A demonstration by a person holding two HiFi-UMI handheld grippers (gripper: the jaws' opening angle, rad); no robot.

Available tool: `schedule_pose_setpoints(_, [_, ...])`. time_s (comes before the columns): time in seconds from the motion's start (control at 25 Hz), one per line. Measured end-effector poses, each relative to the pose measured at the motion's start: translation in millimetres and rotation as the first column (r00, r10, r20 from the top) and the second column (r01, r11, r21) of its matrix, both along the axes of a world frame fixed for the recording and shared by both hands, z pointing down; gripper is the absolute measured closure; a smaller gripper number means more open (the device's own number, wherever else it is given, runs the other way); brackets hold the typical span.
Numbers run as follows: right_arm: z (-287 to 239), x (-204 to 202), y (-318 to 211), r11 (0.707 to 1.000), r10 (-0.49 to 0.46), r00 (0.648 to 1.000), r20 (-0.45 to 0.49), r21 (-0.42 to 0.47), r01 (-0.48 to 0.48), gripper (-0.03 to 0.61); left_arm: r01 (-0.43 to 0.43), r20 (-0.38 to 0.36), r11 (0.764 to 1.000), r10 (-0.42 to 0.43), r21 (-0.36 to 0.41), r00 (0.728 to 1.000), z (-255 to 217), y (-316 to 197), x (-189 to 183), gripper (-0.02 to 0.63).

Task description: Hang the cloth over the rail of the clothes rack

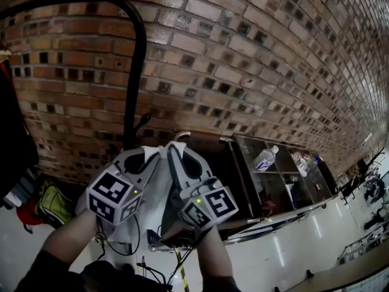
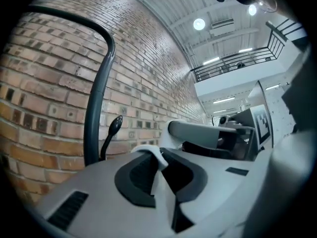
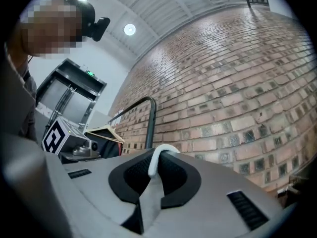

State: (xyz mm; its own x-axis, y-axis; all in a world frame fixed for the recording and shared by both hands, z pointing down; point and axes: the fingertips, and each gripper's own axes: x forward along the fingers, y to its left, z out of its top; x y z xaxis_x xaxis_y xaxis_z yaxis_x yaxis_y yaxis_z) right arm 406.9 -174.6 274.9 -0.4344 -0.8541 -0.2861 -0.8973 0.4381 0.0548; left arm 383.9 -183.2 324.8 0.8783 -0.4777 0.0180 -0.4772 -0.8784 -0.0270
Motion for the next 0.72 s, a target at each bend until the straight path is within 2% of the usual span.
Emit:
schedule_pose_setpoints(0.12, [-32.9, 6.5, -17.2, 0.999, 0.005, 1.000, -0.012, 0.046, -0.004, 0.549, 0.012, -0.052, 0.998, -0.009, 0.058, 0.999, -33.8, -17.6, 7.1, 0.574])
schedule_pose_setpoints(0.24, [-67.5, 15.1, -25.3, 0.996, 0.005, 0.999, 0.040, 0.086, -0.008, 0.551, 0.013, -0.124, 0.995, -0.001, 0.103, 0.992, -68.9, -30.4, 15.6, 0.574])
schedule_pose_setpoints(0.32, [-92.6, 22.5, -25.4, 0.988, 0.031, 0.999, 0.026, 0.147, -0.035, 0.549, 0.008, -0.161, 0.987, 0.017, 0.159, 0.987, -94.9, -33.8, 24.1, 0.574])
schedule_pose_setpoints(0.48, [-135.6, 36.0, -21.9, 0.940, 0.157, 0.984, -0.090, 0.320, -0.120, 0.550, 0.024, -0.220, 0.954, 0.044, 0.297, 0.974, -142.7, -40.3, 43.8, 0.572])
schedule_pose_setpoints(0.56, [-148.5, 42.9, -23.5, 0.919, 0.200, 0.975, -0.094, 0.362, -0.154, 0.550, 0.047, -0.245, 0.938, 0.042, 0.344, 0.969, -160.7, -46.1, 50.2, 0.572])
schedule_pose_setpoints(0.72, [-166.2, 57.3, -32.6, 0.891, 0.258, 0.963, -0.074, 0.404, -0.207, 0.550, 0.094, -0.298, 0.922, 0.024, 0.375, 0.954, -186.8, -63.8, 60.1, 0.572])
